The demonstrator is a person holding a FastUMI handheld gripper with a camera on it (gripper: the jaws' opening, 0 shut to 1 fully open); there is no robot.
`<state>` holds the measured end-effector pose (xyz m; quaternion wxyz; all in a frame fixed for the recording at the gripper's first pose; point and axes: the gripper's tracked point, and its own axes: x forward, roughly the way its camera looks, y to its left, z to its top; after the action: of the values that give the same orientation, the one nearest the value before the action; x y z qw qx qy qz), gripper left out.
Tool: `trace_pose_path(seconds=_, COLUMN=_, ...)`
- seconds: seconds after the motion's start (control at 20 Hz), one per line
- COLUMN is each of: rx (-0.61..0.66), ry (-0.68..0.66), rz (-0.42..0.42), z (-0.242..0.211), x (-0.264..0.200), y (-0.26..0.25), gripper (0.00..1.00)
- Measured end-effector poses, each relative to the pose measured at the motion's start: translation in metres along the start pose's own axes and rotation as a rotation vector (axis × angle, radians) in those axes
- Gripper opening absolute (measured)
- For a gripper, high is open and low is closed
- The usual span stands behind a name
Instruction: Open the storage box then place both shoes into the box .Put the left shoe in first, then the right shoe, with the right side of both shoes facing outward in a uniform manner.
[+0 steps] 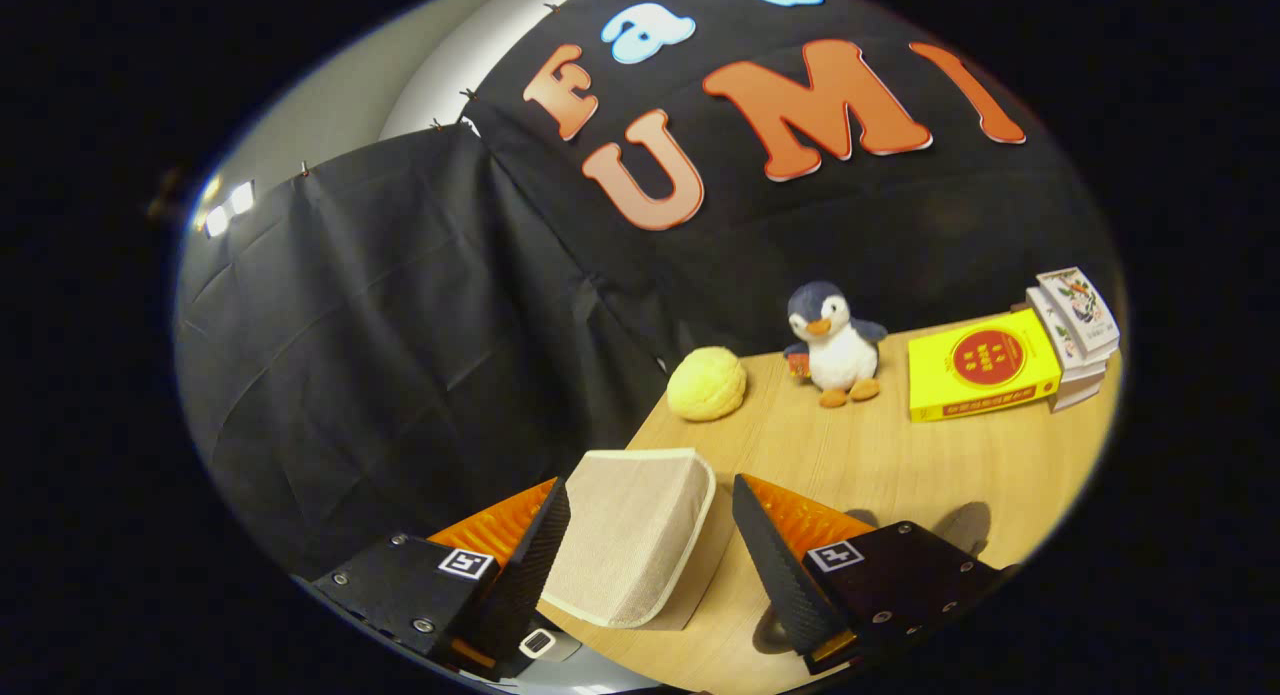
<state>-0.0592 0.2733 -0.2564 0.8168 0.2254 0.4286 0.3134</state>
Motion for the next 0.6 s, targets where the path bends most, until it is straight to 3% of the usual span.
trace_pose_path(seconds=0.6, rx=0.214, ry=0.357, rz=0.105, z=-0.116, x=0.087, y=-0.017, gripper=0.97)
